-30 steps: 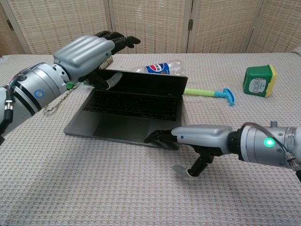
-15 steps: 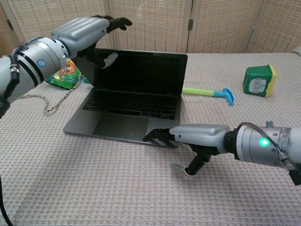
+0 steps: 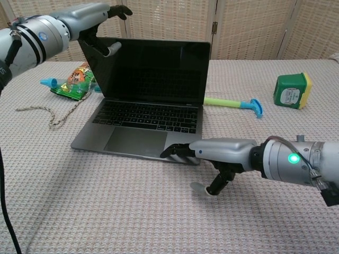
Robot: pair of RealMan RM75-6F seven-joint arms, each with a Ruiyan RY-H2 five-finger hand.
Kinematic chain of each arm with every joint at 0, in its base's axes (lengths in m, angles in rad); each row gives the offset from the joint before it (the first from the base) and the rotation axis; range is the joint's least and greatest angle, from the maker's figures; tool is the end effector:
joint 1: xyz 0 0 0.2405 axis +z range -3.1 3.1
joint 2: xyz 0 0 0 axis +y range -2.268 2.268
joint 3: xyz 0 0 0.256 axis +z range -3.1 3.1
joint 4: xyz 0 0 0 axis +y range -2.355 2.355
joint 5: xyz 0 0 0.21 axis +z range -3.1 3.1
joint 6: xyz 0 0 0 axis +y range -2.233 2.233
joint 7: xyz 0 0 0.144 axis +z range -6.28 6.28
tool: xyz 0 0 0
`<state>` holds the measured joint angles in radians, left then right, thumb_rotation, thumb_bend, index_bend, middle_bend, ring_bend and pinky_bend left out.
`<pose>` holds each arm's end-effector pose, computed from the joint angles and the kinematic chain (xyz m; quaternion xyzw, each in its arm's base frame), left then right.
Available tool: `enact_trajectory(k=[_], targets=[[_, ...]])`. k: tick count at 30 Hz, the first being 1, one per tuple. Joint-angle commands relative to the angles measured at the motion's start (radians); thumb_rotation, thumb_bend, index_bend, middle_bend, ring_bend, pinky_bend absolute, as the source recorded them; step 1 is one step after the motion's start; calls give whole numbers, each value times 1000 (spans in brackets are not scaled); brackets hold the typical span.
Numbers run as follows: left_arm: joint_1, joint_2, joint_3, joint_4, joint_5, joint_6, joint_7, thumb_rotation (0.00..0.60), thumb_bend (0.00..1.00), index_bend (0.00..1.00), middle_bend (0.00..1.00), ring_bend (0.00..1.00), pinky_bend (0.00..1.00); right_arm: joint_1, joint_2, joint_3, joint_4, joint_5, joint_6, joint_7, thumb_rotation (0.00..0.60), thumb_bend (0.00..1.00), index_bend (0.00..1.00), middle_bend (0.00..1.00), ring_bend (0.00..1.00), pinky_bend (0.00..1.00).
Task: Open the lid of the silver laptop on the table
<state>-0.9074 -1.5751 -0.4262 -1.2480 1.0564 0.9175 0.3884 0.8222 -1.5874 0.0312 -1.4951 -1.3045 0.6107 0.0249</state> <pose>-0.0906 0.4405 0.0393 -0.6869 -0.3041 -0.4356 0.4959 -0.1364 -0.2788 -0.0872 0.8246 -0.4644 0.2724 0.1737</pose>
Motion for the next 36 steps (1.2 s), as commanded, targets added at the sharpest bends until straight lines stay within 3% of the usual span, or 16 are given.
enact_trajectory(k=[1,19,31,36], targets=[[-25,22,-21,23,-68,-39,12,600,520,33,109,0,0,2,-2,0,1,7,-1,-8,600,582,0,0,32,0],[-135,55,-21,144,-441,-109,183,600,479,0,88,0,0,10,-10,4,10,35,-3,-23,600,589,0,0,25,0],[-205,33,-5,267,-611,-131,262,600,464,0,89,0,0,14,-12,8,16,42,-3,-21,600,590,0,0,24,0],[-198,49,-4,256,-652,-126,259,600,464,0,88,0,0,9,-7,5,9,29,9,-16,600,590,0,0,28,0]])
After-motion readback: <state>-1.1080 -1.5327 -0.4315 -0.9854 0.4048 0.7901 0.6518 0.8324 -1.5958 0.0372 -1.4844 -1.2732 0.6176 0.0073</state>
